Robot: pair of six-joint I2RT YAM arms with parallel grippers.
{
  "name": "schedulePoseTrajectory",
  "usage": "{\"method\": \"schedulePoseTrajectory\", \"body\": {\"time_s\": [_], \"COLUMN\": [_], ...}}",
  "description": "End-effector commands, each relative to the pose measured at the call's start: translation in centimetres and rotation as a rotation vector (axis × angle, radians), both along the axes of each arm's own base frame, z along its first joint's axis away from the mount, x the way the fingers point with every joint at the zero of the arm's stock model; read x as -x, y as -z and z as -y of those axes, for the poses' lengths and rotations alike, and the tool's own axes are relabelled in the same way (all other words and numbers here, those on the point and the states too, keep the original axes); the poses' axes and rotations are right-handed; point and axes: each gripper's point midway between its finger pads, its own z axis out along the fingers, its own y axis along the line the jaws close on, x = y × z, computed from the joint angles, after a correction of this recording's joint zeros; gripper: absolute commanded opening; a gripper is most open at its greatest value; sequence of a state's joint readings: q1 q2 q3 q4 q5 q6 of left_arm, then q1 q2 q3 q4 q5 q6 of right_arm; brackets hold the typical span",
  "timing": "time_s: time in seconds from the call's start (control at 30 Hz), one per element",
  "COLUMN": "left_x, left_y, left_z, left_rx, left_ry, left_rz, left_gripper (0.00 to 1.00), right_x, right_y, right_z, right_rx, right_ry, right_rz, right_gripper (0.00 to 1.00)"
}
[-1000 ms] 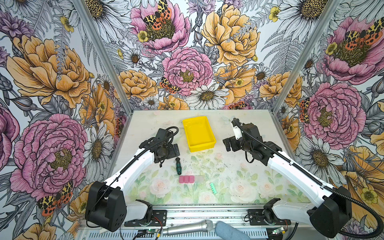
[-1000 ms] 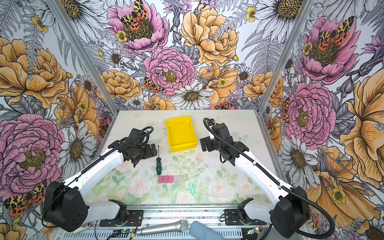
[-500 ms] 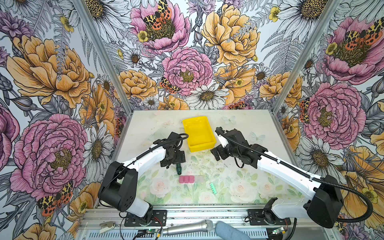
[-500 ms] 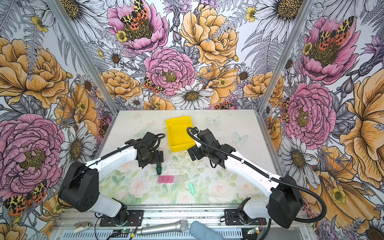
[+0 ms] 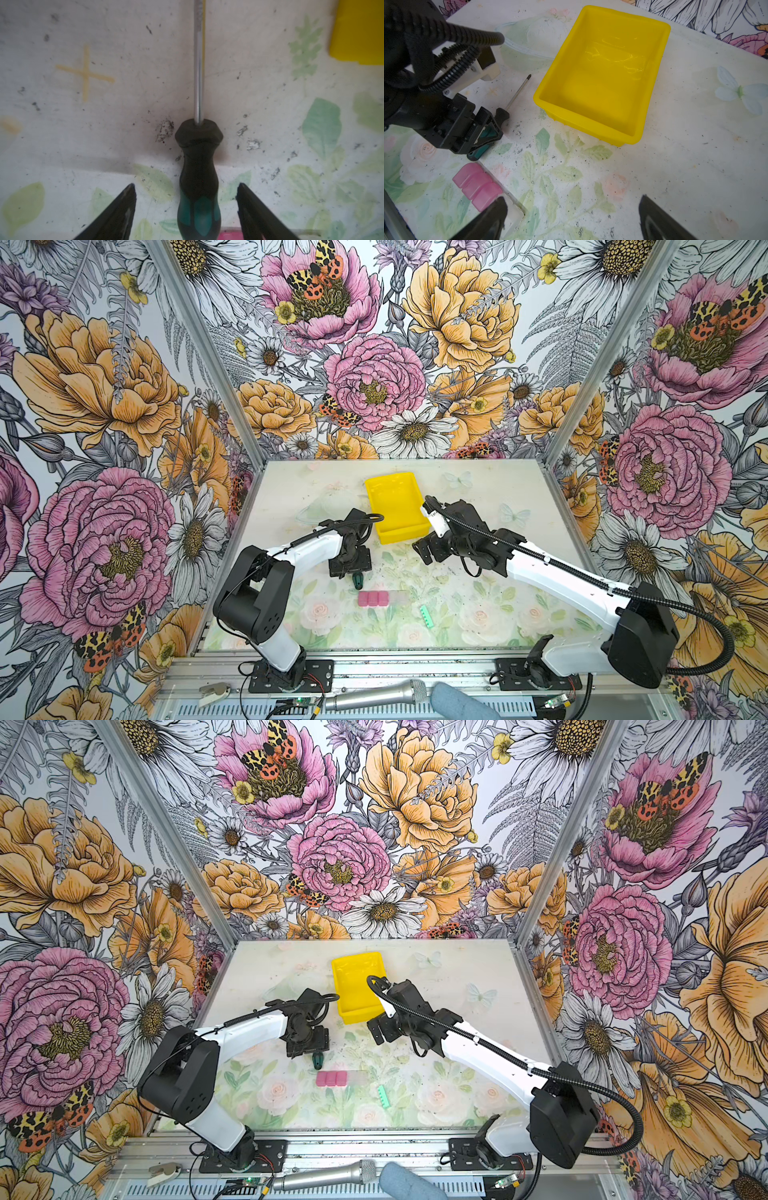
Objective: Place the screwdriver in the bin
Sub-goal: 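Lower the left gripper and close it on the green-and-black screwdriver handle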
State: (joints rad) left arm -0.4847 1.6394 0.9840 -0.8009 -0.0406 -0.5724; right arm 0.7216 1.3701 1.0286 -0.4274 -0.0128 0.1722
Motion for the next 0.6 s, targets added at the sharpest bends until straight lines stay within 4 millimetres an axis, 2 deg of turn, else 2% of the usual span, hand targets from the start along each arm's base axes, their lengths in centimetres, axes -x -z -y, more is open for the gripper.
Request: {"method": "schedulePoseTrajectory", "body": {"time_s": [0.0,0.1,0.23,0.57], "left_x": [-1.5,-1.3,-1.1,-0.6], "left_y": [-0.4,0.0,0.6,1.4], "left_z": [0.6,0.7,0.6,0.1], "left_rx": [-0.008,-0.024,-0.046,-0.093], "left_ry": [-0.011,-0.008,-0.01,-0.027], "left_rz": [0.054,0.047,0.038,0.03], "left_gripper": [0.72,0.7,0.61,0.44], "right_x": [0.4,0.2,0.1,0.2], "right_y": [0.9,0.9,0.7,0.5], "right_z": [-0.4,0.2,0.8,0.7], "right_rx": [-0.019,-0.011,-0.002,-0.007], "right_ry": [0.0,0.032,0.057,0.048], "right_rz": [-0.028,-0.021,-0.002,0.0], "right_gripper": [0.99,0.99,0.99,1.0]}}
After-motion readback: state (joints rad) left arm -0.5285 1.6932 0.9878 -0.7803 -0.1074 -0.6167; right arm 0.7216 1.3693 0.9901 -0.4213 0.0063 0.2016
